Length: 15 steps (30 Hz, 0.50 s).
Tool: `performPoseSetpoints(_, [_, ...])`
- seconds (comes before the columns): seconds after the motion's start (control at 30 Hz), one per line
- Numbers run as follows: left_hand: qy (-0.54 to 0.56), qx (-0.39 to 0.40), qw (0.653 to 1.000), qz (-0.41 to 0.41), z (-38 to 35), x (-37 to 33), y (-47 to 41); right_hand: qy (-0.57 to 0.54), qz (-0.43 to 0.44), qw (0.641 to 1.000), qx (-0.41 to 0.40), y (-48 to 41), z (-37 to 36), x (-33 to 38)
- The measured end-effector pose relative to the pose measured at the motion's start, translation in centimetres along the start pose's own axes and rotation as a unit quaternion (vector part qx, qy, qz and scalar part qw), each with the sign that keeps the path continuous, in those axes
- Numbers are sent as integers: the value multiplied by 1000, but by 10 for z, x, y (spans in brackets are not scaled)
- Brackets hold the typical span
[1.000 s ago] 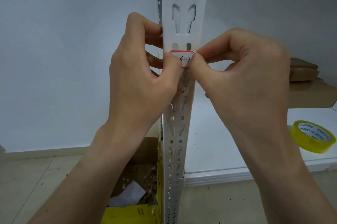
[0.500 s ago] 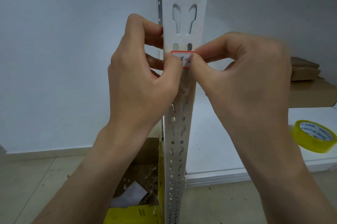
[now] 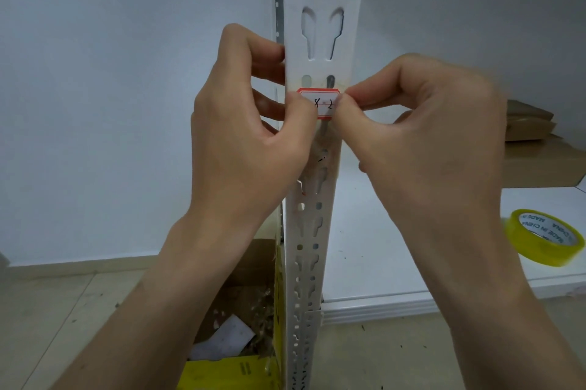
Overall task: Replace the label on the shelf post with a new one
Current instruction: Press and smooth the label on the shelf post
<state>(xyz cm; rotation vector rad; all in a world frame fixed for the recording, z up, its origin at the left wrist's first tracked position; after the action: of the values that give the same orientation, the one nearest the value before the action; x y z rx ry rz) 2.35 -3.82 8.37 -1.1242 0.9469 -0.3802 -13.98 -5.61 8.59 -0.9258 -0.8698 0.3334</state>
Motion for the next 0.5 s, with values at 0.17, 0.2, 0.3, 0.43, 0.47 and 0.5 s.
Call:
performPoseSetpoints(0.17, [2,2,1000,-3,0,-2,-1,13,5,1000,-16,1,3,3])
performPoseSetpoints(0.2, [1,2,1000,-2,0,-1,-1,15,5,1000,-19,1,3,3])
performPoseSetpoints(0.3, [1,2,1000,-3,1,-1,-1,26,17,999,-19,1,1,5])
performPoseSetpoints(0.43, [6,0,1000,-6,0,-2,-2,33,21,999,-7,0,-1,6])
performPoseSetpoints(0.47, [6,0,1000,-5,0,-2,-2,35,18,999,-7,0,-1,6])
performPoseSetpoints(0.5, [6,1,1000,-5,0,-1,-2,38,13,999,-9,-1,-1,5])
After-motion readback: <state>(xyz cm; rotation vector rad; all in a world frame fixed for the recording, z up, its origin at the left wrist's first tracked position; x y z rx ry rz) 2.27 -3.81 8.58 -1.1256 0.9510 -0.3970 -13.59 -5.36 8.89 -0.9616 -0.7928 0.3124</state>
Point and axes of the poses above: each hand's wrist, its own y-axis away from the middle knuckle, its own z-axis out of the back of the hand, x = y × z, the point moved 8 cm from there along -y, towards the middle knuckle, and after that the axes turned 3 degrees about y, right-handed, at the moved point
